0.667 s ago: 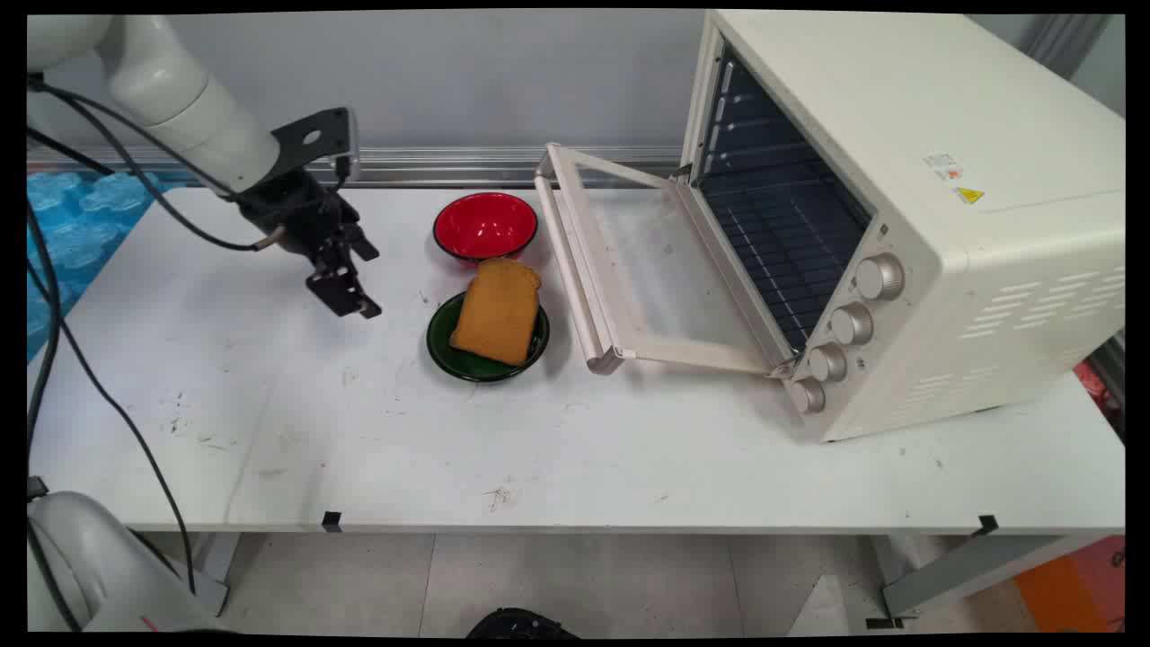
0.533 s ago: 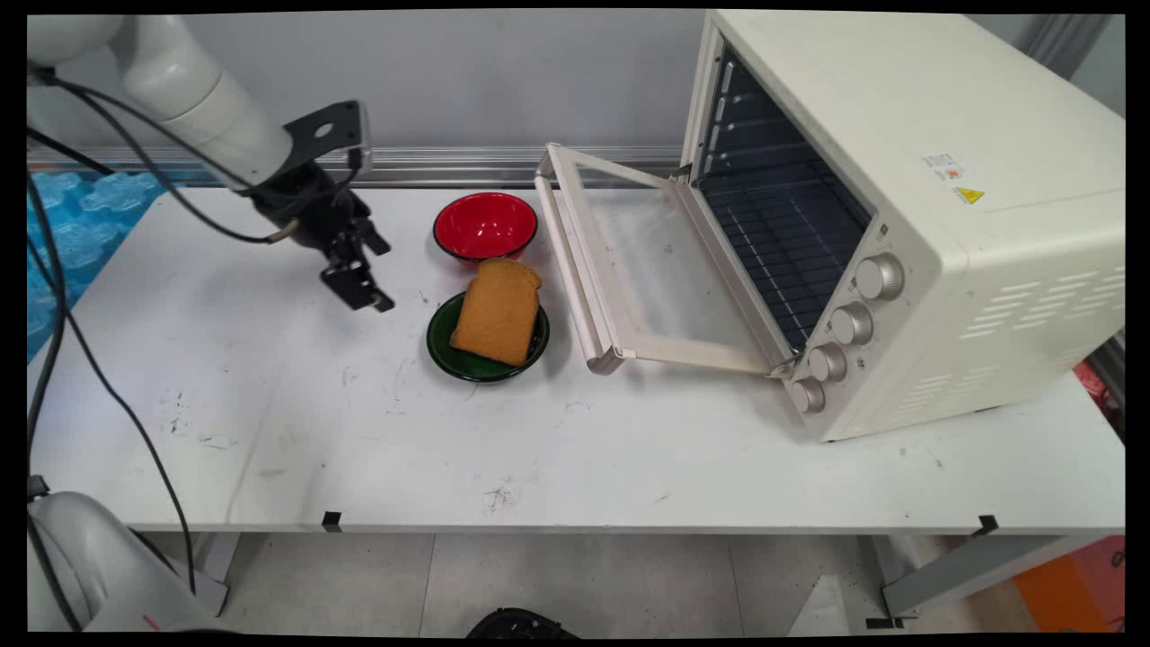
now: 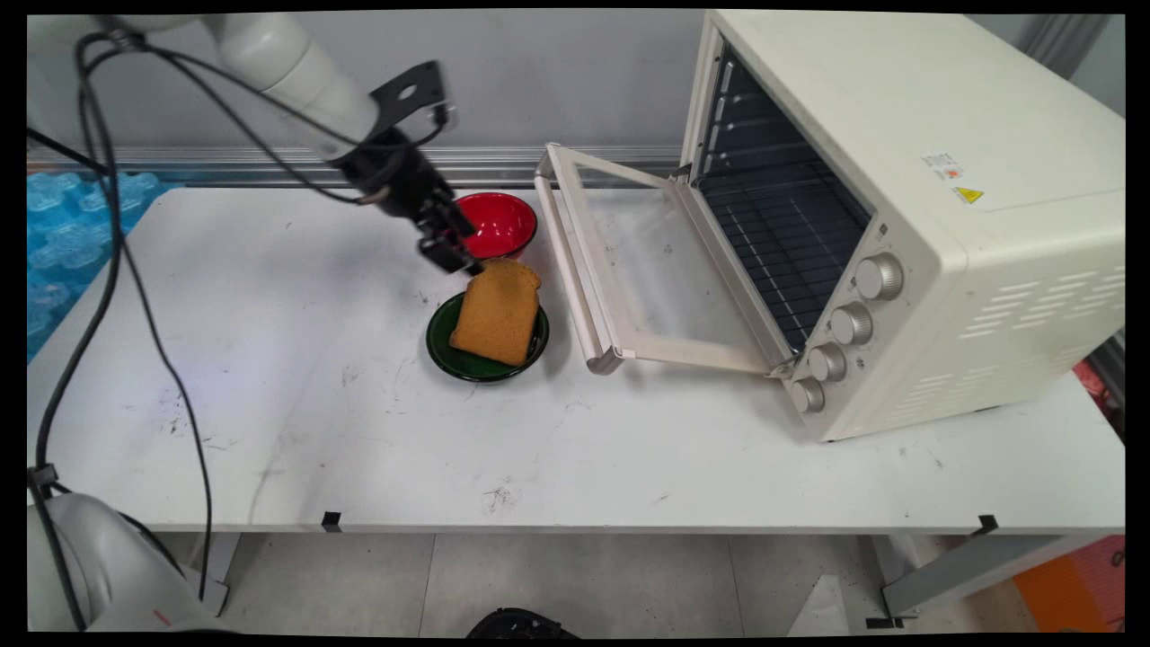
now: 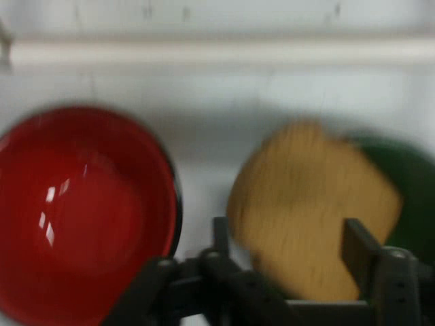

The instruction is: Close the oven

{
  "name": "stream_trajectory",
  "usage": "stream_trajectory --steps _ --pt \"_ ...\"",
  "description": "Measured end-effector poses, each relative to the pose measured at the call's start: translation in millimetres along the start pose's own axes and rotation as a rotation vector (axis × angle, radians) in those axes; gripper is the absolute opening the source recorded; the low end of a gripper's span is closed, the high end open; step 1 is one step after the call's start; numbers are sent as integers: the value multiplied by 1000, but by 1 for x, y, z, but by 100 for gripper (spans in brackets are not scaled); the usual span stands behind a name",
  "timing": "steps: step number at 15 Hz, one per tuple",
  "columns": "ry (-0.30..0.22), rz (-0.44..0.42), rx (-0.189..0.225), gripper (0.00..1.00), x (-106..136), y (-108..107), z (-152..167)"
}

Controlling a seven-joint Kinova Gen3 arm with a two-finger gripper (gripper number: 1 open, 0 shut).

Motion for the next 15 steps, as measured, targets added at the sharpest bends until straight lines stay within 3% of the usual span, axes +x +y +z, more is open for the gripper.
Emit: stream_trajectory --steps 7,15 --pt "81 -19 -31 0 36 3 19" --pt "113 -9 -60 0 26 15 48"
